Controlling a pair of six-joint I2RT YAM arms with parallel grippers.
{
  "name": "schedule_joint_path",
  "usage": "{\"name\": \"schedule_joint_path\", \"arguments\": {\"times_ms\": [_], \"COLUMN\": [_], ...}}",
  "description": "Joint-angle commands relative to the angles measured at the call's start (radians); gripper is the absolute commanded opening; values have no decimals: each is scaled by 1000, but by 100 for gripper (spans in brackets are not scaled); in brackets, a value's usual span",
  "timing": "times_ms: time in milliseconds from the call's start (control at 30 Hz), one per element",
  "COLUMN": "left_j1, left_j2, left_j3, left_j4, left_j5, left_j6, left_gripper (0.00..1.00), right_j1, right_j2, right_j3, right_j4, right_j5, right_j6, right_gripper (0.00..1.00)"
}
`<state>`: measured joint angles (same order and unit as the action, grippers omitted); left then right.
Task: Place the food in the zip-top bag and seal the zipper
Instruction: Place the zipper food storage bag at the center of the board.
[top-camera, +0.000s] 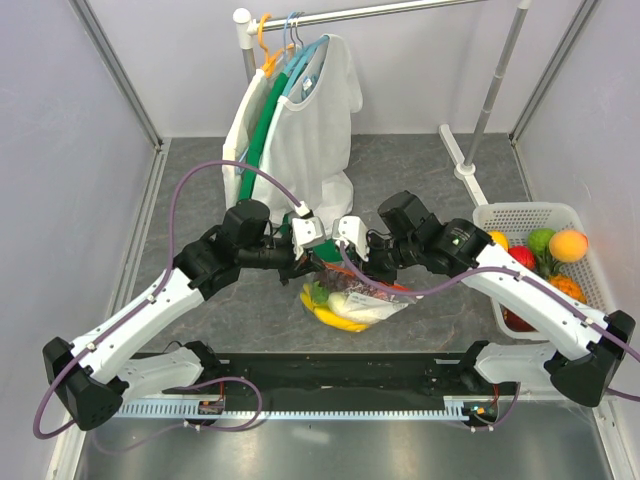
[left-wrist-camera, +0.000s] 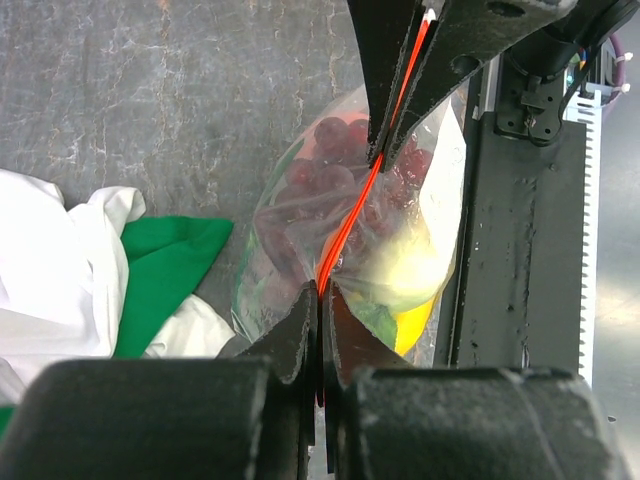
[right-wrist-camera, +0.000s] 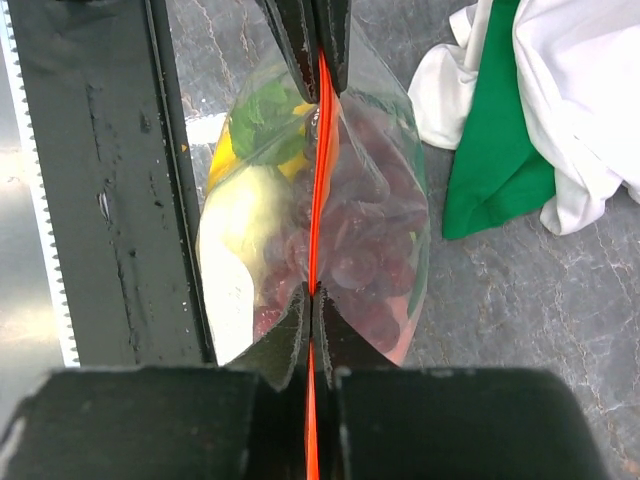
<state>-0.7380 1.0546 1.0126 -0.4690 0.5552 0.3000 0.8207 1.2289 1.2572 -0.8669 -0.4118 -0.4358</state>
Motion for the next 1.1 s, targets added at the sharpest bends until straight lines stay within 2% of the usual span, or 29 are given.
{"name": "schedule_joint_path", "arguments": {"times_ms": [0,167,200,267,300,367,500,533,600,667,833,1033,1067], "left_j1": [-4,-4,-4,-4,-4,-4,-4,-3,-3,-1,-3,-1,-1], "left_j2": [-8,-8,-8,-10,-22,-34,-57,-64,-65,-67,-73,-103,-107], "left_j3": [53,47,47,52,50,55,96,107,136,165,187,149,144], "left_j4": [93,102,101,104,110,127,141,141,141,135,128,127,130], "left_j5": [32,17,0,-6,-9,-21,-90,-97,-118,-124,-158,-175,-179], "left_j6": [-41,-56,-59,-71,-79,-116,-151,-156,-160,-156,-127,-131,-134], "left_gripper": [2,2,6,21,37,48,77,79,94,100,100,100,100], "right_j1": [8,8,8,-11,-23,-67,-143,-181,-221,-264,-336,-445,-446], "right_j2": [-16,-75,-84,-101,-108,-123,-146,-155,-166,-181,-189,-137,-125], "right_j3": [-18,-51,-50,-41,-27,-15,50,56,61,48,27,87,115], "right_j4": [22,57,62,71,69,65,31,22,19,17,32,75,72], "right_j5": [10,51,68,88,90,76,42,39,24,16,36,192,255], "right_j6": [40,120,141,196,244,288,472,509,569,669,839,1041,1150], "right_gripper": [0,0,0,0,0,0,0,0,0,0,0,0,0]}}
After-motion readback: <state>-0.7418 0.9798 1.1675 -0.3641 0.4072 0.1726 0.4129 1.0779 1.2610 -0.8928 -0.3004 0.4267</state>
